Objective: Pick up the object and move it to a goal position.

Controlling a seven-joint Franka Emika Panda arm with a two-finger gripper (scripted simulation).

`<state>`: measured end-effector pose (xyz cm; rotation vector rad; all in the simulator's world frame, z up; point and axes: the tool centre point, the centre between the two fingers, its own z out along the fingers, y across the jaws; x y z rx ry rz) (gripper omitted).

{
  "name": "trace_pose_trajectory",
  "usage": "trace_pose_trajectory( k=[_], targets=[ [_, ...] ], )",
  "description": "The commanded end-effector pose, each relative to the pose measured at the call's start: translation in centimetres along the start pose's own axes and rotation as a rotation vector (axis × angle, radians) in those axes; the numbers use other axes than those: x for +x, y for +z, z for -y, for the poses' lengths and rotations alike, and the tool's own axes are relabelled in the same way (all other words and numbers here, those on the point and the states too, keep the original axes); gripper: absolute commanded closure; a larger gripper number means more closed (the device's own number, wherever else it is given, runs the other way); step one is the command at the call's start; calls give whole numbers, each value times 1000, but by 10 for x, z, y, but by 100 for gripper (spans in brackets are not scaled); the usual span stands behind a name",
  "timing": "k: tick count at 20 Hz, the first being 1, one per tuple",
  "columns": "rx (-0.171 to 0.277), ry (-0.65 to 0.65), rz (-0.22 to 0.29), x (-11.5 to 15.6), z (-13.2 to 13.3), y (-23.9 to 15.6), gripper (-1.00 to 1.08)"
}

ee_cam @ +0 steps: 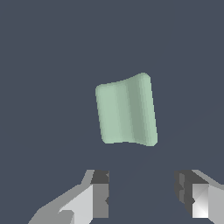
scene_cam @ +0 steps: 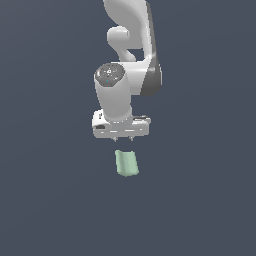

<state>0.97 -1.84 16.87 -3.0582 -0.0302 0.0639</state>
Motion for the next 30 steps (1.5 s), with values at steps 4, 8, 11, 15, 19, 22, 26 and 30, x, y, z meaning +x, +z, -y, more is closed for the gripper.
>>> trace_pose_trajectory(
  k=[4, 8, 11, 15, 19, 22, 26, 30],
  targets=[
    [99, -29, 43, 6, -12, 22, -20],
    [195, -56, 65, 12, -21, 39, -20],
    [272, -76, 72, 15, -28, 51, -20],
    [380, -104, 67, 21, -36, 65, -20],
    [473, -126, 50, 25, -43, 75, -20],
    [529, -140, 34, 28, -48, 80, -20],
    [582, -153, 14, 31, -52, 84, -20],
    [612, -160, 2, 32, -55, 86, -20]
  ],
)
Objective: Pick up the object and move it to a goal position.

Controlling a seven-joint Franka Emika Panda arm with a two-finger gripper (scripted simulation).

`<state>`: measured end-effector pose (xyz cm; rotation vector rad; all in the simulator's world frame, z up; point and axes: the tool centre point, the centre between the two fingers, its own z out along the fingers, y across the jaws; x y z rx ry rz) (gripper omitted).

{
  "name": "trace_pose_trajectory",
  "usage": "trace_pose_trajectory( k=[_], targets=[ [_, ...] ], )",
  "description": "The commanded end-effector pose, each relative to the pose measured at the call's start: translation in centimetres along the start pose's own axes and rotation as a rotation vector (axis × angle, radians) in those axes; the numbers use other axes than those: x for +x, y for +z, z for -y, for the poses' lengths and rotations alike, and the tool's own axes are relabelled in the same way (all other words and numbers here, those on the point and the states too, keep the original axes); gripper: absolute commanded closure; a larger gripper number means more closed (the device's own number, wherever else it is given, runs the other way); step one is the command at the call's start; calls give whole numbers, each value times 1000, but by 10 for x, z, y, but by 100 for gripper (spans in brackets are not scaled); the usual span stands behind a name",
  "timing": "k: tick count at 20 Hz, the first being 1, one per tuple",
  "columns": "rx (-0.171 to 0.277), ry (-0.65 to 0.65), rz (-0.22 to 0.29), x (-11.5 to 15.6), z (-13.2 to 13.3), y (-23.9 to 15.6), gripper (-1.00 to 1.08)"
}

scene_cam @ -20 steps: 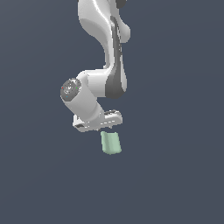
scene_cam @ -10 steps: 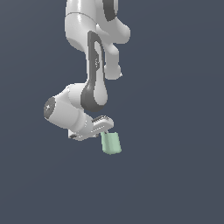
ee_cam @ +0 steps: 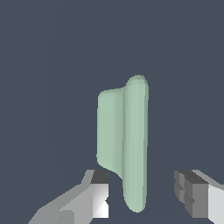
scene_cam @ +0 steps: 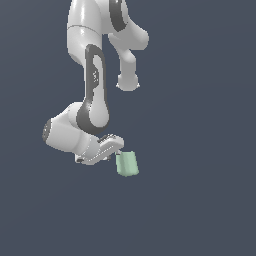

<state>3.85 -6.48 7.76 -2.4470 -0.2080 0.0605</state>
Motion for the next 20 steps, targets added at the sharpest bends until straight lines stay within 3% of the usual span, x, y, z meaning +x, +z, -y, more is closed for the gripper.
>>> trace_pose_trajectory(
  k=[1, 16, 17, 20],
  targets=[
    [15, -7, -6, 1, -1, 0, -20],
    [17, -8, -7, 0, -1, 30, -20],
    [17, -8, -7, 0, -1, 30, 108],
    [17, -8, -7, 0, -1, 30, 108]
  ],
)
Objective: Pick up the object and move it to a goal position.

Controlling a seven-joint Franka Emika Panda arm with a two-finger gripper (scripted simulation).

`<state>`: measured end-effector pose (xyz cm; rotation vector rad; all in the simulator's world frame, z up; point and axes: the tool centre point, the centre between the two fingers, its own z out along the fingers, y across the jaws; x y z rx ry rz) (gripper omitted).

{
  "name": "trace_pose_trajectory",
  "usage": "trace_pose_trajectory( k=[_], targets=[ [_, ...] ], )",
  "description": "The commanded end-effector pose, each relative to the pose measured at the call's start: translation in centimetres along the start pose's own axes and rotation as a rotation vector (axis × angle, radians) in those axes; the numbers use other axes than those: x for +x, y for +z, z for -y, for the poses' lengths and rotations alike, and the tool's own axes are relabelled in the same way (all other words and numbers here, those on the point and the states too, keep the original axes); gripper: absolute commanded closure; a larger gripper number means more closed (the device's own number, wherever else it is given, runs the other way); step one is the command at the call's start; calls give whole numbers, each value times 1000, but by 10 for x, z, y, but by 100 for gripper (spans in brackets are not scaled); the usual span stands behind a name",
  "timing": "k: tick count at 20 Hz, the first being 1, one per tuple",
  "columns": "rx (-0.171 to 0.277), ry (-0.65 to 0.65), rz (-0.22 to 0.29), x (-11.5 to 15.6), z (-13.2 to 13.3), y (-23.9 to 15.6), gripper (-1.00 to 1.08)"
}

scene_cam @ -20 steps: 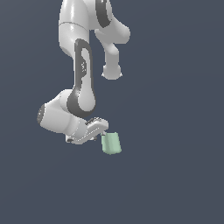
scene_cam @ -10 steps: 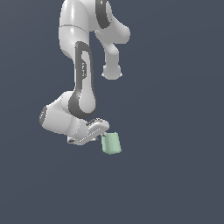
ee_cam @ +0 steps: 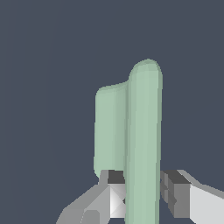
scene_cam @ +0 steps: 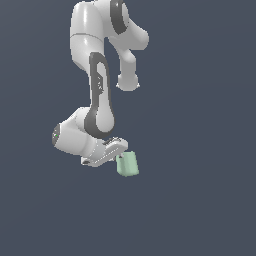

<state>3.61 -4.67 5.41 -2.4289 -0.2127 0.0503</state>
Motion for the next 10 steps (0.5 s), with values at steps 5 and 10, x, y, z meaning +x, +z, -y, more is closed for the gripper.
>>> trace_pose_trajectory(
  k=[5, 10],
  targets=[
    [0, 0, 0, 0, 0, 0, 108],
    [-1, -8, -4, 2, 0, -2, 108]
  ],
)
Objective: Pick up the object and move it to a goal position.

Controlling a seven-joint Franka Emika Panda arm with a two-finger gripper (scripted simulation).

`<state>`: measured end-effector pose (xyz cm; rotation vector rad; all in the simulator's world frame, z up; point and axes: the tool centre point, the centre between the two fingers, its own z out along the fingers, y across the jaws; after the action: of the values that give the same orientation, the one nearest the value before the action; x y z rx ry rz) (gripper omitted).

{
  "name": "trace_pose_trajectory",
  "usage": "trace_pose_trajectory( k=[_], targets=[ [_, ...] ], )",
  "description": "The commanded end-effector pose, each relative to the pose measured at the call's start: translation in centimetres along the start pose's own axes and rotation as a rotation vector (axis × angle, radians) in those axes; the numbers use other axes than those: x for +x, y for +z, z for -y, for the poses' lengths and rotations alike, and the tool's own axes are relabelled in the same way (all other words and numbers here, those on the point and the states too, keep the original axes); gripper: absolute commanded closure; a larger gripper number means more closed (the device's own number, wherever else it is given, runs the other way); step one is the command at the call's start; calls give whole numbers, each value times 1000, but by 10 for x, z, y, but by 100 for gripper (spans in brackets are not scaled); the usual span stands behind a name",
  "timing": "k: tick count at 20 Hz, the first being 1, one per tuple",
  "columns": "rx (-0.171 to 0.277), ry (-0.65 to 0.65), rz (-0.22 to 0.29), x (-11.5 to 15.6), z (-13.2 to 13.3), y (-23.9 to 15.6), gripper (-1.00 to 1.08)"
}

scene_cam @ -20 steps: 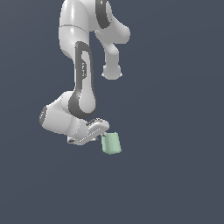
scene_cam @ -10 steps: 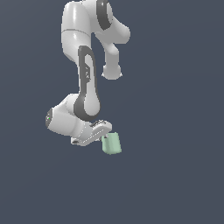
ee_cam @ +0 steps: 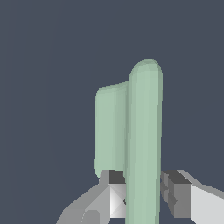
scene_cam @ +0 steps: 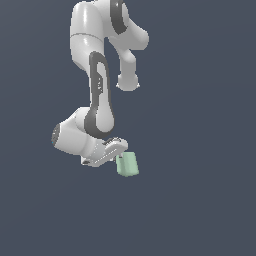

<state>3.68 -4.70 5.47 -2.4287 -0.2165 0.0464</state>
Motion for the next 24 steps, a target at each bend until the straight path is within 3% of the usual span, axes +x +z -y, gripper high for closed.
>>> trace_pose_trajectory(
  k=[1, 11, 24],
  targets=[
    [-2, -11, -5, 2, 1, -3, 108],
    [-21, -174, -80, 35, 12, -46, 108],
    [-69, -581, -267, 90, 66, -160, 108]
  ],
)
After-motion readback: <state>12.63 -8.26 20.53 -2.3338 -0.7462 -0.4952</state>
